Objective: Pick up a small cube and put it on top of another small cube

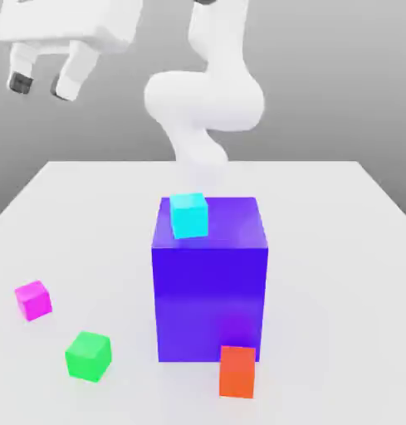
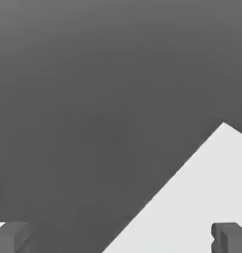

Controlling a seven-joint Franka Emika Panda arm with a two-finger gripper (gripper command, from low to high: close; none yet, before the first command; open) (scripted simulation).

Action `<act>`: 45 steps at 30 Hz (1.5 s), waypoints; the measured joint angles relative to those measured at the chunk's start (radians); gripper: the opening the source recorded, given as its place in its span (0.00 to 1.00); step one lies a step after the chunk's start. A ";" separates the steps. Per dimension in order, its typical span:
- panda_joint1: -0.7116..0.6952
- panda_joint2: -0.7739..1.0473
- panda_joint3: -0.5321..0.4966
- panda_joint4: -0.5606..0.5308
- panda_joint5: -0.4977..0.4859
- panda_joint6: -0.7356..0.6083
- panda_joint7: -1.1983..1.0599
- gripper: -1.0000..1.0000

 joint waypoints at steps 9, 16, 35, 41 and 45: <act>-0.186 0.191 -0.010 -0.074 -0.092 0.089 0.358 0.50; -0.286 0.328 -0.062 -0.135 -0.108 0.167 0.598 0.50; -0.445 0.654 -0.102 -0.236 0.207 0.441 0.812 0.50; -0.426 0.766 -0.126 -0.218 0.188 0.528 0.824 0.00; -0.427 0.766 -0.126 -0.218 0.188 0.531 0.824 0.00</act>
